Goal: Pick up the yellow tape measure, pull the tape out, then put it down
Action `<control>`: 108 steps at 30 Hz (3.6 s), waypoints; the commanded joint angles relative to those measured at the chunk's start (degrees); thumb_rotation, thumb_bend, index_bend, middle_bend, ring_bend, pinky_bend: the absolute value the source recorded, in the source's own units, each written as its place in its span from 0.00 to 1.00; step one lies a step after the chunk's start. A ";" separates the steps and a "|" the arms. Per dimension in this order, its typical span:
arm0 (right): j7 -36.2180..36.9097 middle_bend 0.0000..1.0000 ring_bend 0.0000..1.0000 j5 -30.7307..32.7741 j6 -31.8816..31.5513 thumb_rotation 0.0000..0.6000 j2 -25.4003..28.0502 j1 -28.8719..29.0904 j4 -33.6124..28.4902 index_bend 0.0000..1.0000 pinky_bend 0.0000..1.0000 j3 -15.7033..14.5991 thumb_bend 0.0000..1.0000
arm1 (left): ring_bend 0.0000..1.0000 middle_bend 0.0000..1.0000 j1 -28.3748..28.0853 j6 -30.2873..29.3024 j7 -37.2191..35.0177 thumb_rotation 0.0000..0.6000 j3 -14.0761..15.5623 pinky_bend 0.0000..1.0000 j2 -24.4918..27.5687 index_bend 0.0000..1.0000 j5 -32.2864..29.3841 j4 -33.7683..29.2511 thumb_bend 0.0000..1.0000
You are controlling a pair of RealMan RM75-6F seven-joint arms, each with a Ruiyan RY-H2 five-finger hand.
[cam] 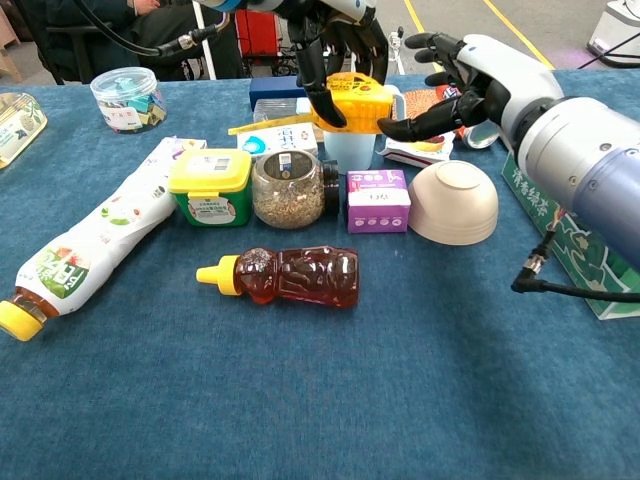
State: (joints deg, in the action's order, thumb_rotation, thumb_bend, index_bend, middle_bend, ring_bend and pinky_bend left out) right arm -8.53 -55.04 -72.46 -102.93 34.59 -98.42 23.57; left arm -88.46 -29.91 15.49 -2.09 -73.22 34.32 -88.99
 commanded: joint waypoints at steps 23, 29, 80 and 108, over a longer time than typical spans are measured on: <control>-0.11 0.04 0.07 0.33 -0.18 1.00 -0.54 0.39 0.94 0.00 0.15 0.33 0.44 | 0.47 0.49 0.35 0.71 -0.86 1.00 1.25 0.49 1.75 0.61 0.88 -1.38 0.30; -0.18 0.05 0.08 0.61 -0.32 1.00 -0.49 0.32 1.16 0.00 0.15 0.49 0.46 | 0.47 0.49 0.79 0.94 -1.33 1.00 1.46 0.49 2.19 0.61 1.37 -1.47 0.30; 2.32 0.30 0.26 -1.17 -0.97 1.00 -0.83 -0.39 3.42 0.54 0.23 0.87 0.62 | 0.47 0.49 1.71 0.00 -1.53 1.00 1.68 0.49 2.08 0.61 2.82 -0.70 0.30; 2.49 0.33 0.27 1.00 -0.59 1.00 0.52 -1.07 2.31 0.57 0.24 1.88 0.86 | 0.47 0.49 2.52 -0.38 -1.04 1.00 1.96 0.49 3.36 0.61 3.07 -1.86 0.30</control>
State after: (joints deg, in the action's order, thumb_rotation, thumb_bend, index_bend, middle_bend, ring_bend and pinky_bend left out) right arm -6.08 -54.08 -73.03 -102.45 33.55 -96.07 25.42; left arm -85.99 -30.26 14.44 -0.15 -69.91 37.37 -90.82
